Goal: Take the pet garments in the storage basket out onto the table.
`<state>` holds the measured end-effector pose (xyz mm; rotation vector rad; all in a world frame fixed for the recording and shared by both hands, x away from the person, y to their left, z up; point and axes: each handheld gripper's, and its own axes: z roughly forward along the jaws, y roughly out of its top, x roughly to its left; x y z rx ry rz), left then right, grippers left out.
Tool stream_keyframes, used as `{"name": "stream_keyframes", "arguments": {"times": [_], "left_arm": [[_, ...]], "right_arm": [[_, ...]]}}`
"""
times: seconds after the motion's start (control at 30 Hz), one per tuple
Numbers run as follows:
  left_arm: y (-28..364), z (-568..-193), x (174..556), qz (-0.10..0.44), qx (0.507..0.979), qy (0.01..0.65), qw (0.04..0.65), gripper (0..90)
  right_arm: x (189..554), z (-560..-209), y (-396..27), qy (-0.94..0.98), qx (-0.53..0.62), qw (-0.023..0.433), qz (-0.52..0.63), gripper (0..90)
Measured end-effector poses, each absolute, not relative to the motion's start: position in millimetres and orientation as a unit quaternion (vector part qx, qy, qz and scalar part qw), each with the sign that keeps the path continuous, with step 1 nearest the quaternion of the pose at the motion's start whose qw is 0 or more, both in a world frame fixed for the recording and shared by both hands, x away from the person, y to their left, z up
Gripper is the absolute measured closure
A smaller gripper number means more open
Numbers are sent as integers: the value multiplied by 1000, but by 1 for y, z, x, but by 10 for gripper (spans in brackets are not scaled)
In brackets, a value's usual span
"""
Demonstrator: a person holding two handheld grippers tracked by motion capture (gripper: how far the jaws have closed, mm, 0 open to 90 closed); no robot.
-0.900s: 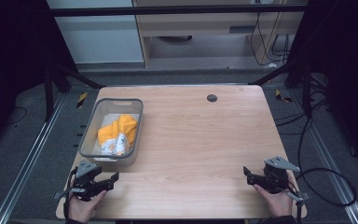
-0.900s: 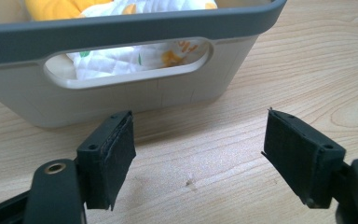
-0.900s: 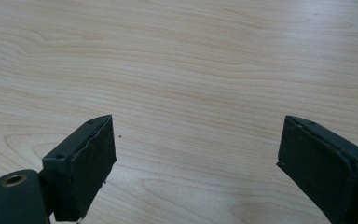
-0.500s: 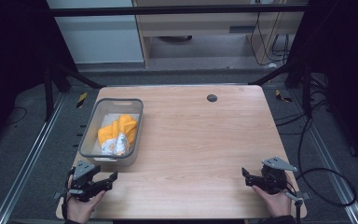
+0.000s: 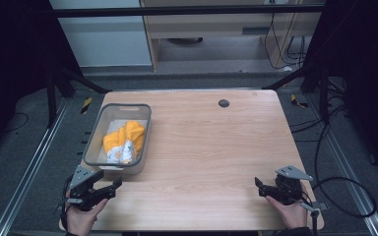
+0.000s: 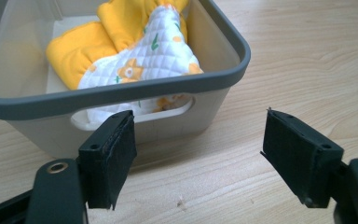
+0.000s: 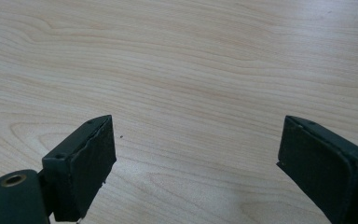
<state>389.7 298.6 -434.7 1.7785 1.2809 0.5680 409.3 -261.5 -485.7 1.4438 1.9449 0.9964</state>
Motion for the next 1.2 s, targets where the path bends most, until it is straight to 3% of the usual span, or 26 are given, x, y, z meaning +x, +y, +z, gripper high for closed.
{"name": "stream_keyframes", "arguments": {"times": [1.2], "left_arm": [[294, -375, 412, 258, 715, 479, 439, 228]], "right_arm": [[407, -487, -259, 720, 529, 263, 363, 107]]}}
